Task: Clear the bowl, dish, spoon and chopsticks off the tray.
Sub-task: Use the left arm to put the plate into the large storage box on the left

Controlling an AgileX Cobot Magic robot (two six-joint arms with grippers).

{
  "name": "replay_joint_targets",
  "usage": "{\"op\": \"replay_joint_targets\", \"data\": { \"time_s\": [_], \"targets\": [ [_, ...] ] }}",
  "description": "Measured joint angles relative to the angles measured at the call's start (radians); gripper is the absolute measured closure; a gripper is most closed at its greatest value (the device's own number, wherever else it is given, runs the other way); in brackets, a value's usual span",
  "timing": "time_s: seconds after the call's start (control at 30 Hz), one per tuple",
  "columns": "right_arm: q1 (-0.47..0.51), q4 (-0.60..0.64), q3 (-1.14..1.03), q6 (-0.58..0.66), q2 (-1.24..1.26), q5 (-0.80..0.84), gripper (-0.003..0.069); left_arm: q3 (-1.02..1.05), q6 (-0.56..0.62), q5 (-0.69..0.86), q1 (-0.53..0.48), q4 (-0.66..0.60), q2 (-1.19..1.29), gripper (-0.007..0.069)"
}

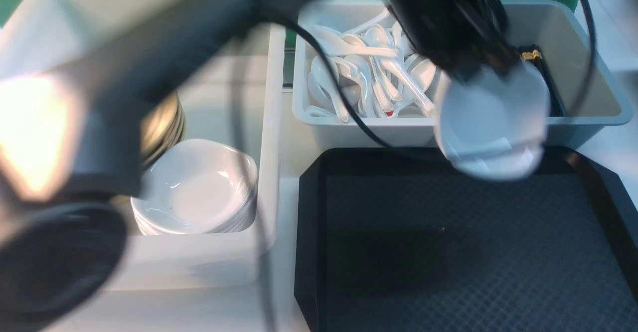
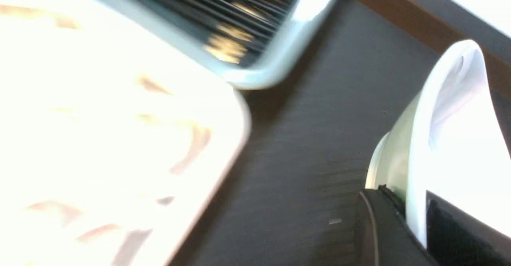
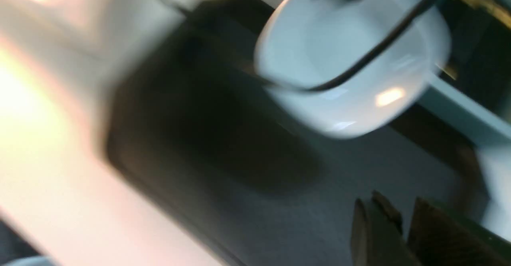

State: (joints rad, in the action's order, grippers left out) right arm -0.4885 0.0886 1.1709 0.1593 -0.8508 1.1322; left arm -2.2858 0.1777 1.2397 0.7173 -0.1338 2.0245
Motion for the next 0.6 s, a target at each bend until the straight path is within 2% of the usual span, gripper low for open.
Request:
{"op": "replay_joint_targets", "data": {
  "time_s": [0.13, 0.2, 0.23, 0.27, 0.3, 0.37, 0.6],
  "targets": [
    [-0.014, 0.246, 0.051, 0.164, -0.114, -0.044, 0.0495, 0.161, -0.045, 0.005, -0.111, 0.031, -0.206, 0.0623],
    [-0.035, 0.280, 0.061, 0.188, -0.149, -0.056, 0.0495, 0.241, -0.052, 0.005, -0.146, 0.037, -0.268, 0.0623],
    [-0.067, 0.299, 0.070, 0.208, -0.185, -0.075, 0.0495, 0.381, -0.060, 0.009, -0.203, 0.042, -0.356, 0.0623],
    [-0.076, 0.302, 0.073, 0.209, -0.192, -0.081, 0.0495, 0.398, -0.060, 0.009, -0.209, 0.042, -0.379, 0.0623],
    [-0.111, 0.302, 0.081, 0.215, -0.218, -0.103, 0.0495, 0.554, -0.073, -0.004, -0.273, 0.042, -0.473, 0.0623],
    [-0.162, 0.301, 0.090, 0.225, -0.248, -0.140, 0.0495, 0.680, -0.093, -0.046, -0.336, 0.039, -0.569, 0.0623],
    [-0.350, 0.274, 0.170, 0.249, -0.397, -0.228, 0.0495, 1.176, -0.153, -0.329, -0.566, -0.013, -0.844, 0.0623]
  ]
}}
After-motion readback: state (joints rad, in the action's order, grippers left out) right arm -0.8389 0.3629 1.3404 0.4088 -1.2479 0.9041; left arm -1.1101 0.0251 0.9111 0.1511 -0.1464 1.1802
